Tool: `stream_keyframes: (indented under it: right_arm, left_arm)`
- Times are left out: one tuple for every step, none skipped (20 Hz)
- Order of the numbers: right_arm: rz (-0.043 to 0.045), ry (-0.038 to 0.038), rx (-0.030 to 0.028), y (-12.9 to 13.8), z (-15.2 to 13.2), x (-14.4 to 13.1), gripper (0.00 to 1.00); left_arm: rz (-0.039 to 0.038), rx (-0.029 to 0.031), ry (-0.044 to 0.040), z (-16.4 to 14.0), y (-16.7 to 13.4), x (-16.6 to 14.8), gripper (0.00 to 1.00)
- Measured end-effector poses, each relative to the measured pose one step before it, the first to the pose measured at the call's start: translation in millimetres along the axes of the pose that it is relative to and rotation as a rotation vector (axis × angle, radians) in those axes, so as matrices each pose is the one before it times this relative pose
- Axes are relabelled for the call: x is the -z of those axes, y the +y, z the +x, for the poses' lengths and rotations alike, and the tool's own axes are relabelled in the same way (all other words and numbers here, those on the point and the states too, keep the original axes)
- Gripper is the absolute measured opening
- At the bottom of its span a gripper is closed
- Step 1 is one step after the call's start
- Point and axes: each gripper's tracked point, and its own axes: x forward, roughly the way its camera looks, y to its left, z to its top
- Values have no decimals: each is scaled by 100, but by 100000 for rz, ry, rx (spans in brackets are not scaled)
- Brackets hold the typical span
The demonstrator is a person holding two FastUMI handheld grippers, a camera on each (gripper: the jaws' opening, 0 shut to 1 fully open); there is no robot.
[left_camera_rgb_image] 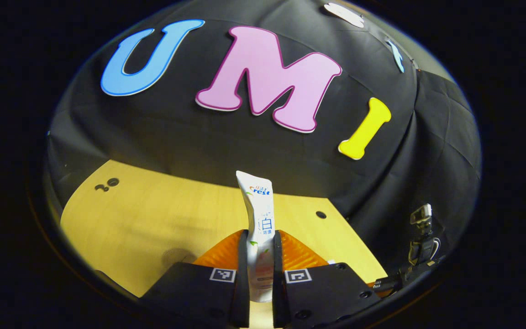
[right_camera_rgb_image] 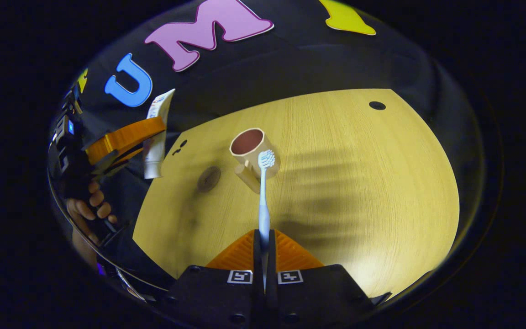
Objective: Put the toothbrush and toothpaste on the desktop into the cup, then pick up the cup and place it on the coaster on the desktop.
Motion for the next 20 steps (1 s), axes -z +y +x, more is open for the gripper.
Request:
stream_keyframes:
  right_arm:
    - [678, -1228, -1087, 107, -58, -752, 5]
    - [-164, -789, -510, -204, -52, -607, 5]
    - [-487, -333, 263, -529, -142, -341, 5]
    - [-167, 215, 399, -419, -251, -178, 5]
    - [652, 416, 141, -486, -76, -98, 5]
    - [954, 558, 147, -376, -73, -111, 5]
    - [627, 478, 522, -613, 21, 246, 5]
    - [722, 854, 721, -546, 23, 18, 5]
    - [1029, 768, 197, -370, -30, 83, 5]
    - [1051, 189, -271, -142, 93, -133, 5]
    - [858, 229, 83, -231, -32, -117, 5]
    - [440, 199, 335, -276, 219, -46, 5]
    - [176, -70, 528, -263, 231, -59, 5]
    - [11, 36, 523, -224, 287, -119, 5]
    - [66, -260, 598, -99, 154, -41, 5]
    - [-88, -349, 238, -59, 173, -127, 5]
    - [-205, -309, 410, -66, 158, -37, 5]
    - [-302, -583, -171, 77, 221, -176, 5]
    - [-795, -284, 86, 59, 130, -64, 5]
    - [-465, -628, -48, 35, 164, -168, 5]
  left_arm:
    - [996, 1232, -1546, 1499, -372, -362, 25]
    - [1964, 946, -1537, 1140, -246, -209, 25]
    - [2477, 400, -1531, 1466, -185, -144, 25]
    - [1980, 152, -1065, 1426, -21, -65, 24]
    - [734, 458, -766, 1354, 9, 222, 25]
    - [-643, 758, -337, 1118, 24, 407, 25]
    - [-964, 960, -200, 791, -63, 658, 25]
    - [5, 529, -900, 847, 151, 392, 25]
    - [613, 236, -1323, 762, 334, 458, 25]
    - [365, 643, -1652, 705, 111, 214, 25]
    - [-177, 905, -1101, 639, -10, 433, 25]
    - [-276, 699, -289, 581, -31, 411, 25]
    - [71, 35, 381, 439, 196, 736, 25]
    - [429, -225, 479, 312, 295, 669, 25]
    - [317, 880, 366, 215, -84, 804, 25]
    - [706, 890, 387, 5, -187, 604, 26]
    - [1463, -216, 578, 37, 96, 568, 22]
    - [1638, -964, 737, 0, 171, 674, 27]
    - [1016, -651, 689, -228, 125, 718, 28]
    - [532, -379, 938, -98, 51, 659, 29]
